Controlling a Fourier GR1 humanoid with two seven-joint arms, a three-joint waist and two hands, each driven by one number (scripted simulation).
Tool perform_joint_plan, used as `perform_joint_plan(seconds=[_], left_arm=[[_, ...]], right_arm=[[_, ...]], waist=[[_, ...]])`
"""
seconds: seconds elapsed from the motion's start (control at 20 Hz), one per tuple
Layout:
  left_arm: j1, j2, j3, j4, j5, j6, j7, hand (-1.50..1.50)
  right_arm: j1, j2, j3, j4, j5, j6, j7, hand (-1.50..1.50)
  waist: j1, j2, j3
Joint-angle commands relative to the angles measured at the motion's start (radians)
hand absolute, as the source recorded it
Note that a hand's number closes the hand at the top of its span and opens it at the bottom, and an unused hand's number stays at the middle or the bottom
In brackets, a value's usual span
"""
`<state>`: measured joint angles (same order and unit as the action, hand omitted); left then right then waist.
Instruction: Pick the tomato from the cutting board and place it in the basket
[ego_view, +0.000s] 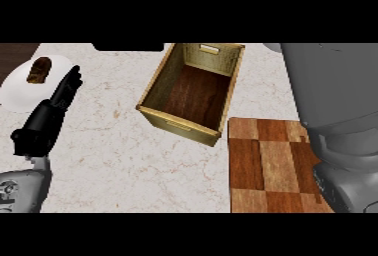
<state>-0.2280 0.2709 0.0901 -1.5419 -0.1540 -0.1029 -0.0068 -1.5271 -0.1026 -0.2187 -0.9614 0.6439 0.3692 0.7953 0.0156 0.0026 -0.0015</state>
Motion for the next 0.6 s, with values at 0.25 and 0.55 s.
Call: perform_joint_plan(seconds=[0.25,0.55], left_arm=[[0.027,0.032,0.049,0.012,0.028,-0.027,-0.017,0.0],[0.025,-0.005,0.007,-0.038,0.001,-0.009,0.004,0.0]], right_arm=[[0.012,-0.062,0.144,0.087,0.095,0.163,0.009,1.5],[-0.036,-0.074,0.133,0.217,0.086,0.186,-0.069,-1.5]], waist=[[-0.011,-0.004,0.001],[0.004,0.001,0.001]])
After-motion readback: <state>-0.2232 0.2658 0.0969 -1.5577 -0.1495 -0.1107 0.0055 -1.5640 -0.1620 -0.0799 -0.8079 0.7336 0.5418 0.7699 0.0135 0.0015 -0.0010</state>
